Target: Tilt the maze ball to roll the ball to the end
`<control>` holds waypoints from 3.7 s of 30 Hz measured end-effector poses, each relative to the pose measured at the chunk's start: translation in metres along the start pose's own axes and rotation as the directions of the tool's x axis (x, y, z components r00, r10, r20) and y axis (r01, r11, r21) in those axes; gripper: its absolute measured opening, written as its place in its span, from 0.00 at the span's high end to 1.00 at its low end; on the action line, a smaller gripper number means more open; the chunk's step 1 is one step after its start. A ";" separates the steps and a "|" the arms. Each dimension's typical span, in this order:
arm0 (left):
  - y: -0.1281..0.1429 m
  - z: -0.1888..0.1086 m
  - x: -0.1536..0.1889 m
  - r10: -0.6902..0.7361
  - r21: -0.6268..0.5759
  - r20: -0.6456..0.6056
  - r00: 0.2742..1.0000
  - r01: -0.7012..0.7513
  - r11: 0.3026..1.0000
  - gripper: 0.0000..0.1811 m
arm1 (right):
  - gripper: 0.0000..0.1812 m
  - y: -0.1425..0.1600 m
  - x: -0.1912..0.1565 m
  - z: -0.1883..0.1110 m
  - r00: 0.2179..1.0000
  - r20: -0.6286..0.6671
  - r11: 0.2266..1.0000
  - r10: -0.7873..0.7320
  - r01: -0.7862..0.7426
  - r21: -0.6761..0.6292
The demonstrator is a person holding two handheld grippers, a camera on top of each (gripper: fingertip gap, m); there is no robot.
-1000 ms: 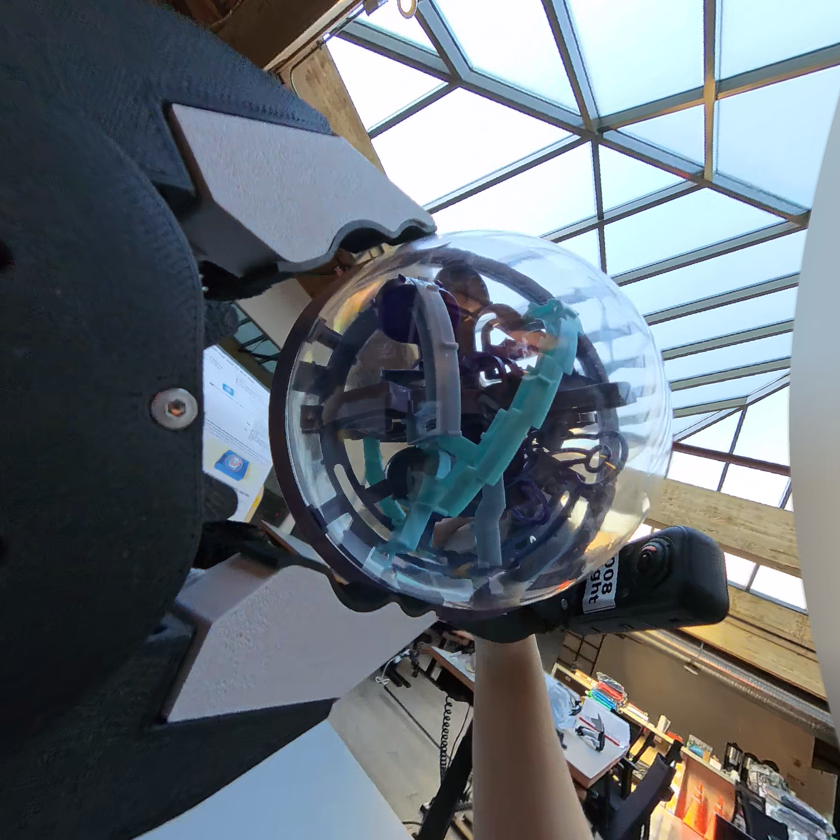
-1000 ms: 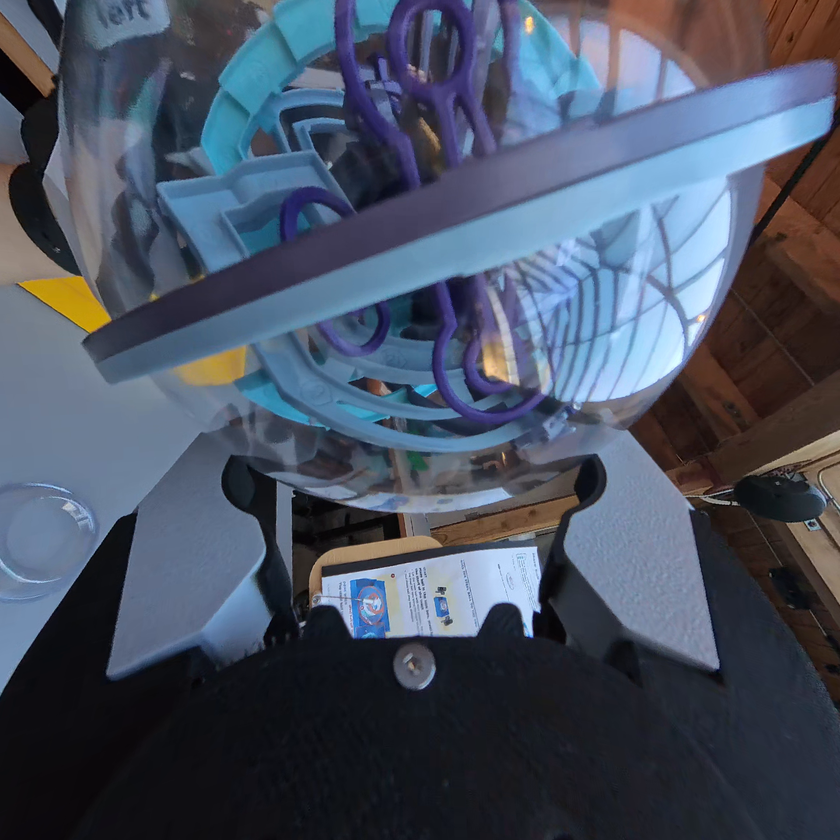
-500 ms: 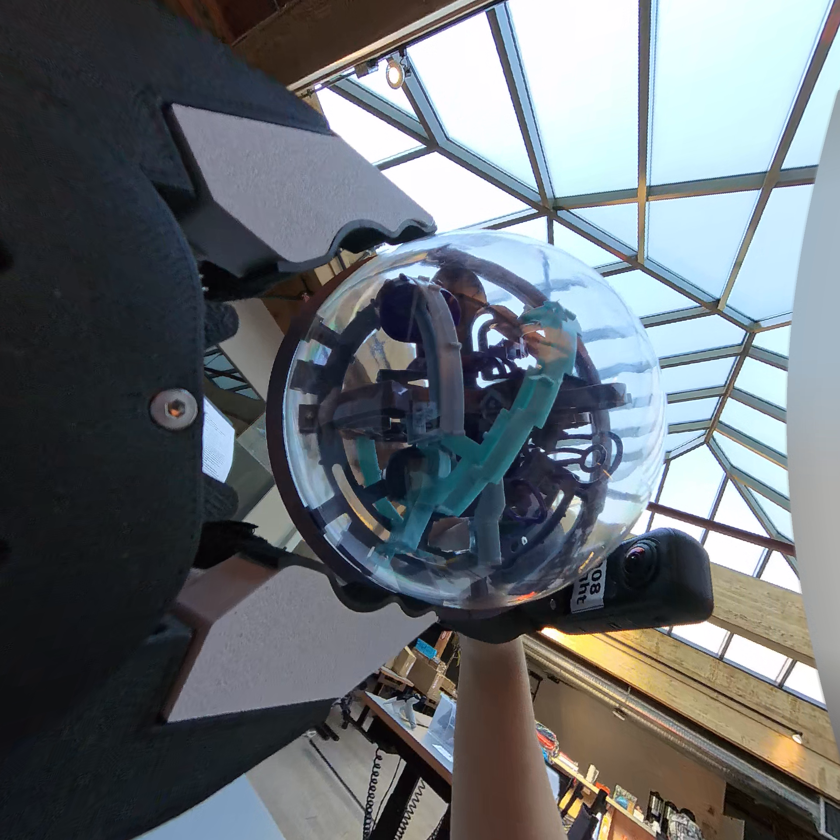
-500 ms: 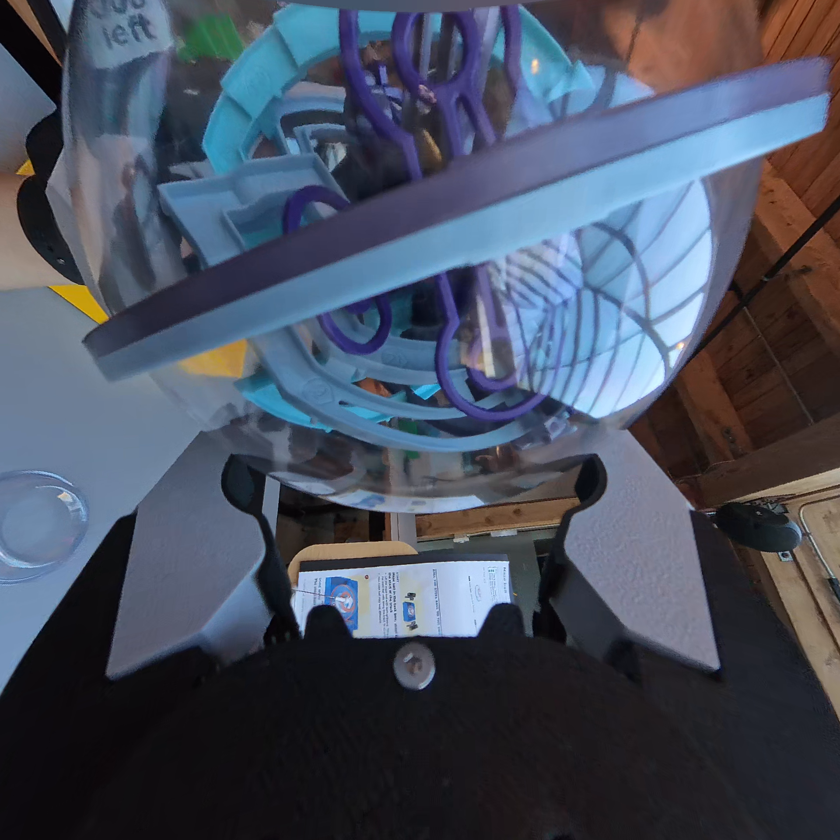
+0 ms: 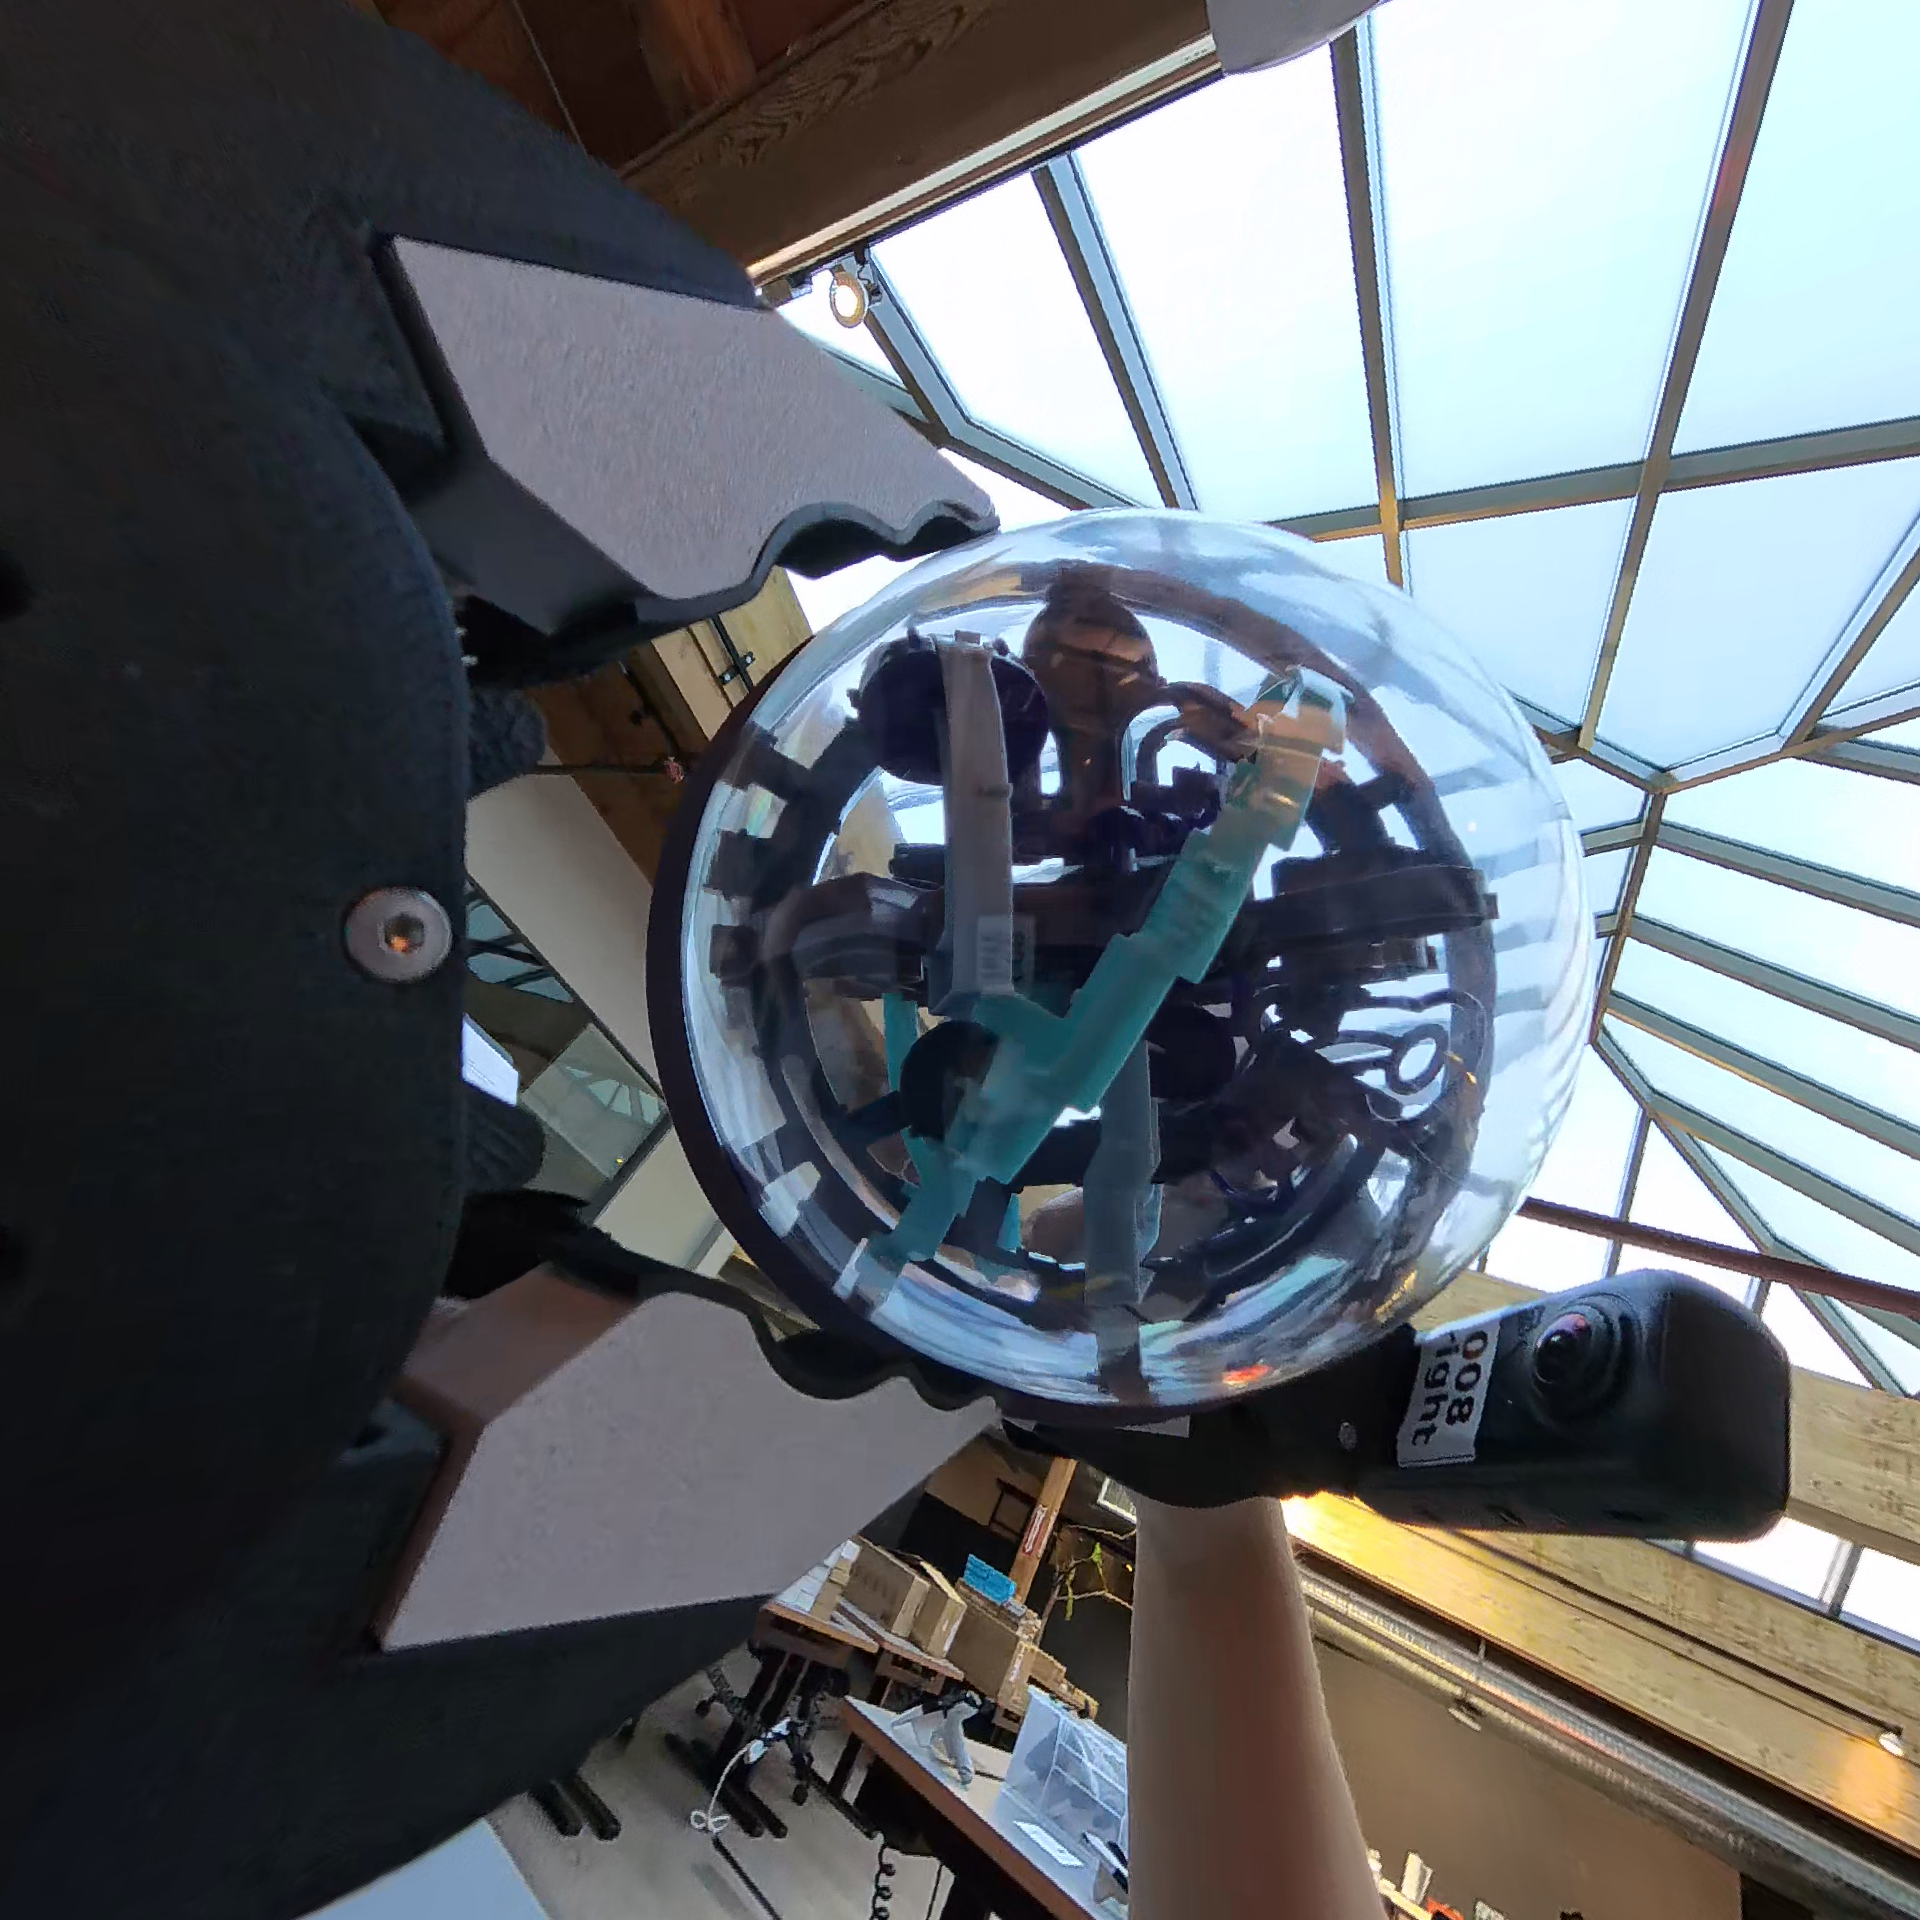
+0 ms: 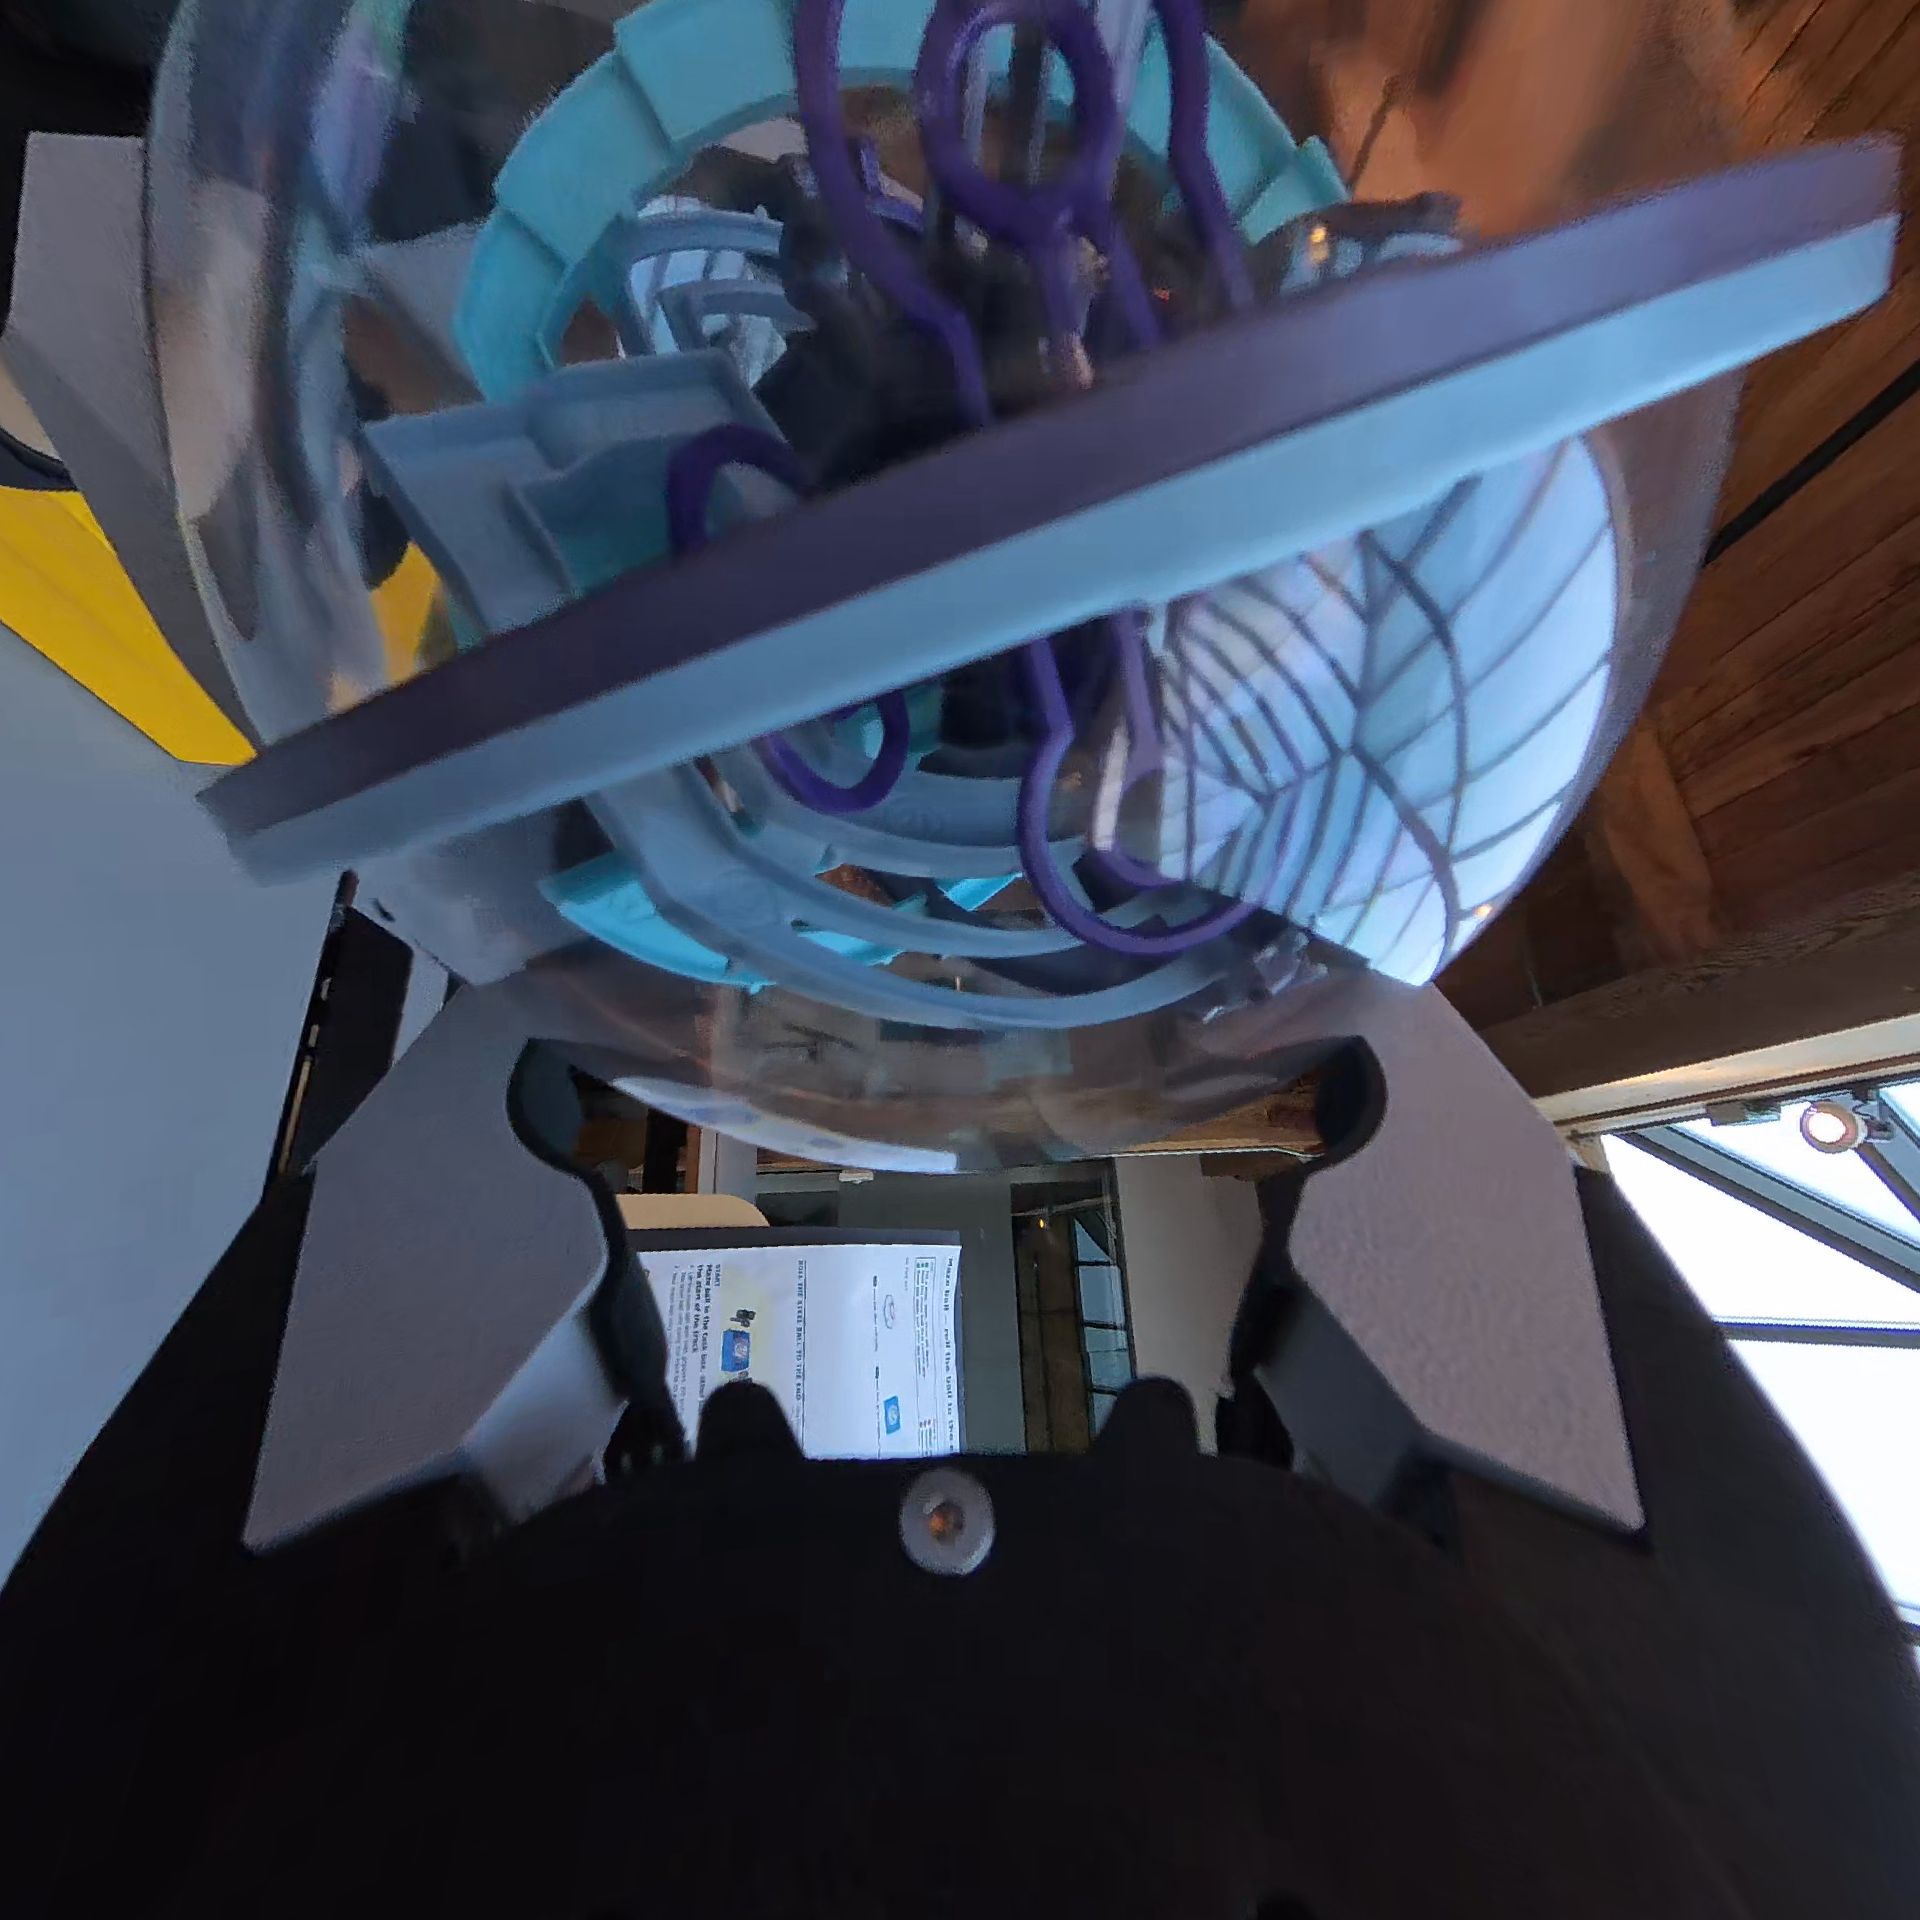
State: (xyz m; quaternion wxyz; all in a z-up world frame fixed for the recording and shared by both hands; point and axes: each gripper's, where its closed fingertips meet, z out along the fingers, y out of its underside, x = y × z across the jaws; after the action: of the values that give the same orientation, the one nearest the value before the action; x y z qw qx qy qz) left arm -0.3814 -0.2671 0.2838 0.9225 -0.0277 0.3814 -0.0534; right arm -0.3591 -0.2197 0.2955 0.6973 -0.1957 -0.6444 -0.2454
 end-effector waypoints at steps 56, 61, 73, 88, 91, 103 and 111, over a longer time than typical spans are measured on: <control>-0.006 0.006 -0.001 -0.142 0.056 0.044 0.989 0.140 0.989 0.18 | 0.20 0.003 0.000 -0.004 0.995 0.040 0.994 0.094 -0.092 -0.052; -0.005 0.007 0.003 -0.157 0.052 0.037 0.987 0.155 0.987 0.18 | 0.20 0.006 -0.002 -0.005 0.992 0.043 0.992 0.115 -0.112 -0.054; 0.002 0.012 0.016 -0.200 0.020 0.012 0.980 0.199 0.980 0.18 | 0.20 0.016 -0.009 -0.011 0.980 0.049 0.980 0.193 -0.189 -0.064; 0.014 0.019 0.028 -0.263 -0.036 -0.020 0.965 0.262 0.964 0.18 | 0.19 0.033 -0.019 -0.018 0.957 0.052 0.956 0.285 -0.280 -0.087; 0.016 0.020 0.031 -0.269 -0.046 -0.026 0.963 0.268 0.962 0.18 | 0.20 0.037 -0.020 -0.020 0.954 0.050 0.953 0.295 -0.290 -0.092; 0.028 0.026 0.039 -0.342 -0.106 -0.051 0.938 0.335 0.936 0.18 | 0.19 0.052 -0.032 -0.023 0.912 0.057 0.911 0.407 -0.400 -0.105; 0.038 0.030 0.053 -0.382 -0.184 -0.097 0.919 0.361 0.914 0.18 | 0.19 0.071 -0.065 -0.020 0.764 0.096 0.769 0.638 -0.631 -0.100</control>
State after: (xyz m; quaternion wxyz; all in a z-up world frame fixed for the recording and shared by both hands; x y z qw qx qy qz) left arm -0.3204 -0.2356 0.2645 0.8630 -0.1710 0.4319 -0.1983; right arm -0.3042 -0.1688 0.2317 0.6911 -0.4385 -0.5745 -0.0024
